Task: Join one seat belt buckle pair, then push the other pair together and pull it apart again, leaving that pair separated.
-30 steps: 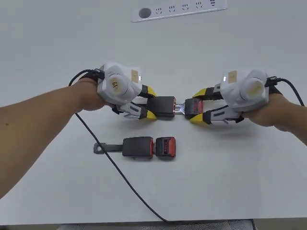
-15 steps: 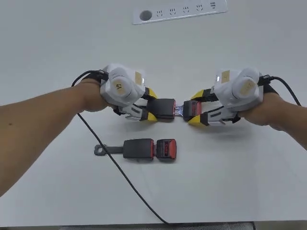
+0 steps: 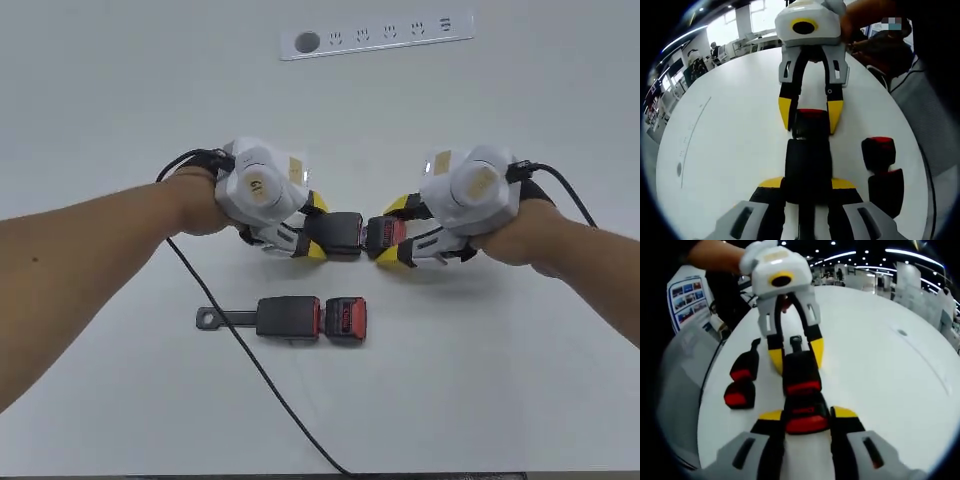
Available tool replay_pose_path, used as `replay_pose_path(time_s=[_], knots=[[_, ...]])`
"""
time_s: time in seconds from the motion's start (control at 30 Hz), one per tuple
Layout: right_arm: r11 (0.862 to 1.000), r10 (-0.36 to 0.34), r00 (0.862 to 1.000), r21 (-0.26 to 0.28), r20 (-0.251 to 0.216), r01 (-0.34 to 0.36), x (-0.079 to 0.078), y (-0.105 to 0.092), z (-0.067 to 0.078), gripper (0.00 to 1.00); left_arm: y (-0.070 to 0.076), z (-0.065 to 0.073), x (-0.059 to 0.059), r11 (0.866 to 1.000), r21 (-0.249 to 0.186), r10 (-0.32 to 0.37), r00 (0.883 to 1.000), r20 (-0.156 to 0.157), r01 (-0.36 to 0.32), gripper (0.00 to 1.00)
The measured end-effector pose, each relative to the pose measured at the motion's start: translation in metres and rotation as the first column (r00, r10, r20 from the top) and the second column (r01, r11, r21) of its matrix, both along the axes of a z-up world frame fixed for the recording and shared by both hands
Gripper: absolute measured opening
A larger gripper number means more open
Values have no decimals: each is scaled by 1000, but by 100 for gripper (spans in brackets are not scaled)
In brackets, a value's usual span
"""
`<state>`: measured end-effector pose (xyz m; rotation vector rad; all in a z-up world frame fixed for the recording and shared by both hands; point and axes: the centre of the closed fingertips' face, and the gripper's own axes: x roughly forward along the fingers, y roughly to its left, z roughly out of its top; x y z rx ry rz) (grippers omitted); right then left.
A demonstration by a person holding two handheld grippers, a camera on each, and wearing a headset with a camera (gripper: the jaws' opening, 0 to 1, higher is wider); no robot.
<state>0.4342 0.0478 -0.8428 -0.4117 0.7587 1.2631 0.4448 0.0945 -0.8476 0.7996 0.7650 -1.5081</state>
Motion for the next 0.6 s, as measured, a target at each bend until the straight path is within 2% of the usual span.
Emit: replay_pose_path(time_s=[0.6], knots=[[998,38,999,-58,9,-37,-1,-2,-1,35,0,0,0,1000,3,-16,1000,-1,16,34]])
